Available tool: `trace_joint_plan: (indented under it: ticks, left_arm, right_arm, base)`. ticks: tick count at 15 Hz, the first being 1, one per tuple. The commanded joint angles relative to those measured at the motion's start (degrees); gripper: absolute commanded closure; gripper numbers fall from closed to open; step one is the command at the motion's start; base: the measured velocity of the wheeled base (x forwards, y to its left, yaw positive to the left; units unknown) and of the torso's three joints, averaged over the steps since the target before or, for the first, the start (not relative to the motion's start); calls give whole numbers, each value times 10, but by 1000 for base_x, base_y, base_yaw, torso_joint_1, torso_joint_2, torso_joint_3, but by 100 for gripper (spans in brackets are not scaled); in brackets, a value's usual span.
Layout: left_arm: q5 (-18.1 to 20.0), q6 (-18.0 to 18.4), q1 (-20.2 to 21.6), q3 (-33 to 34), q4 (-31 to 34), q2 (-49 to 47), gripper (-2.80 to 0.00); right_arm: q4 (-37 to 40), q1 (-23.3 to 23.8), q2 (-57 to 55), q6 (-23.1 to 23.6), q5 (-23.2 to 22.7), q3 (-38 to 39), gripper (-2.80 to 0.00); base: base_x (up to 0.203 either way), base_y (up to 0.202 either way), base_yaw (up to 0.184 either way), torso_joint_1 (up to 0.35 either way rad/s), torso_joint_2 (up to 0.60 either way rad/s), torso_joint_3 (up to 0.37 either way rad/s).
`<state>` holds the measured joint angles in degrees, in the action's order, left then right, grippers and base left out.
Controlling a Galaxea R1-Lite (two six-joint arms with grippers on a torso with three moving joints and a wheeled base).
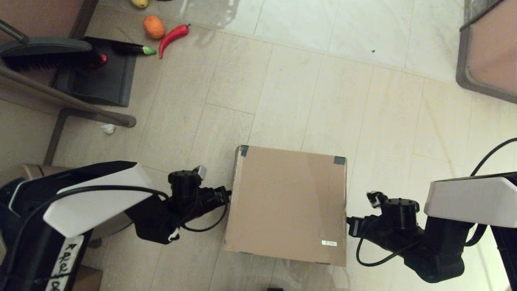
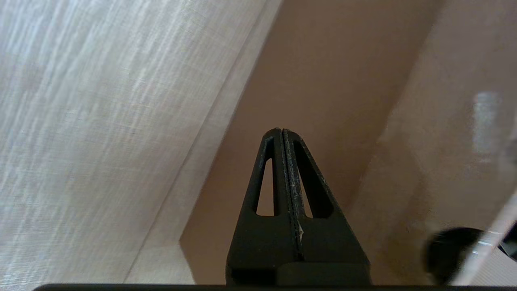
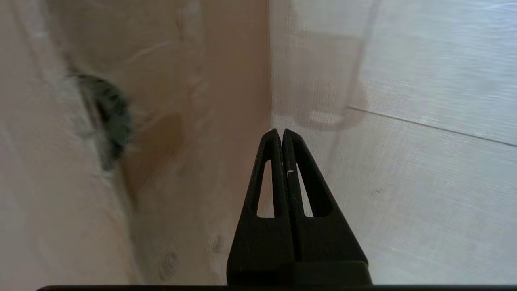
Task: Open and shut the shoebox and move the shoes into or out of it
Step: Open the shoe box
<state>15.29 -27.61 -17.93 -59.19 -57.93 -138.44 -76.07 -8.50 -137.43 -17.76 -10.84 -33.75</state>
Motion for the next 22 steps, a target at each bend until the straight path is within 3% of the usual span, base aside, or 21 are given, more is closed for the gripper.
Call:
trace_joint_plan:
  ticks: [1, 3, 8, 12, 16, 22]
  left_arm:
    - [1, -2, 0, -4, -3, -10, 0]
    - [2, -2, -1, -5, 2, -10, 0]
    - [4, -3, -1, -4, 26, -4, 0]
    - [11, -5, -1, -4, 82, 39, 0]
    - [11, -5, -4, 4, 94, 67, 0]
    - [11, -22, -8, 15, 116, 119, 0]
  right_arm:
    - [-4, -7, -9, -9, -1, -4, 0]
    - [-3, -22, -10, -32, -1, -6, 0]
    - [-3, -27, -15, -39, -13, -10, 0]
    - [25, -25, 34, -69, -46, 1, 0]
    - [81, -22, 98, -108, -119, 4, 0]
    - [88, -22, 139, -175, -137, 34, 0]
  base:
    - [0, 0, 0, 0, 0, 0]
    - [0, 0, 0, 0, 0, 0]
    - [0, 0, 0, 0, 0, 0]
    - [0, 0, 0, 0, 0, 0]
    - [0, 0, 0, 0, 0, 0]
    - [0, 0, 0, 0, 0, 0]
